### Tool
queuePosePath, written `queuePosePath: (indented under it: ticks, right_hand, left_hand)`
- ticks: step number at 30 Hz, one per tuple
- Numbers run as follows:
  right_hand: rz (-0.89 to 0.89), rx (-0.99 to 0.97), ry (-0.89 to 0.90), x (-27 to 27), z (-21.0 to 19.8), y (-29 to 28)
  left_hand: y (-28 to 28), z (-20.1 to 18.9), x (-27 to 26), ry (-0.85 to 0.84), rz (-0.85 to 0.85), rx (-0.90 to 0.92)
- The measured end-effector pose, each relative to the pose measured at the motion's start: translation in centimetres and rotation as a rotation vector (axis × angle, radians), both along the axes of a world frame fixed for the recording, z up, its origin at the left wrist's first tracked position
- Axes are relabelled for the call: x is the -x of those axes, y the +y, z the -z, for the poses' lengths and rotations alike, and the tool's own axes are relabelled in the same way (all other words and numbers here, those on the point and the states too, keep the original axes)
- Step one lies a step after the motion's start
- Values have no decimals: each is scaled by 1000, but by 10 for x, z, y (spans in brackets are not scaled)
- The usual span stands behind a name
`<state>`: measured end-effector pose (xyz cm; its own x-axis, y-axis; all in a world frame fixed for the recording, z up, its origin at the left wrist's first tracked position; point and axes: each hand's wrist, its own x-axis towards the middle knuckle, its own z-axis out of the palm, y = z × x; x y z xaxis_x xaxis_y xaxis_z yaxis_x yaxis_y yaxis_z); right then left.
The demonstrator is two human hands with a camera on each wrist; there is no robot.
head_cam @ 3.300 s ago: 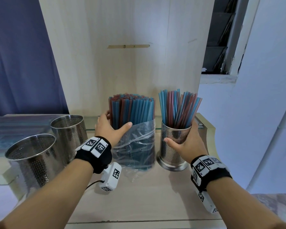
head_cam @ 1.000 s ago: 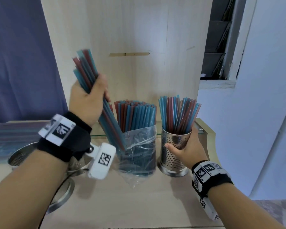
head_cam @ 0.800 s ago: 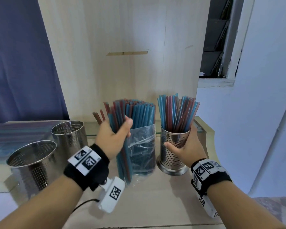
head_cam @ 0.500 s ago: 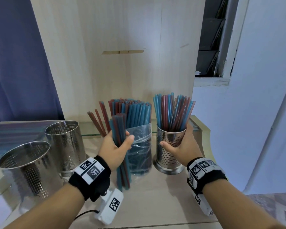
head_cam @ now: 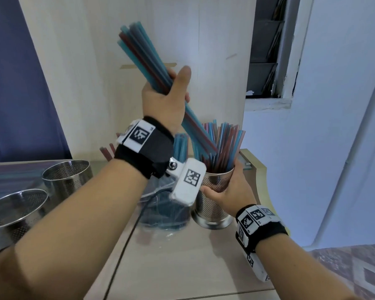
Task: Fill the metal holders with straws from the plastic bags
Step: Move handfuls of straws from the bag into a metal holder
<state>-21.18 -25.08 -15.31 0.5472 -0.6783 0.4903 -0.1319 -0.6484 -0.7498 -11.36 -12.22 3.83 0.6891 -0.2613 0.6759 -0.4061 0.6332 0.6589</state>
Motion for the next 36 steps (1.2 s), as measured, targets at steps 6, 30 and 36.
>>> queuePosePath:
  ticks: [6,30,36]
  right_hand:
    - [-44,-75,3,5,-8,6]
    - [-58,-41,-11,4,-1,-3]
    - [-29,12,23,2,2,-3]
  left_hand:
    - [-45,40,2,-30,2,-204]
    - [-64,116,-5,-558,-370,-538]
    - [-64,104,-6,-297,-126,-791]
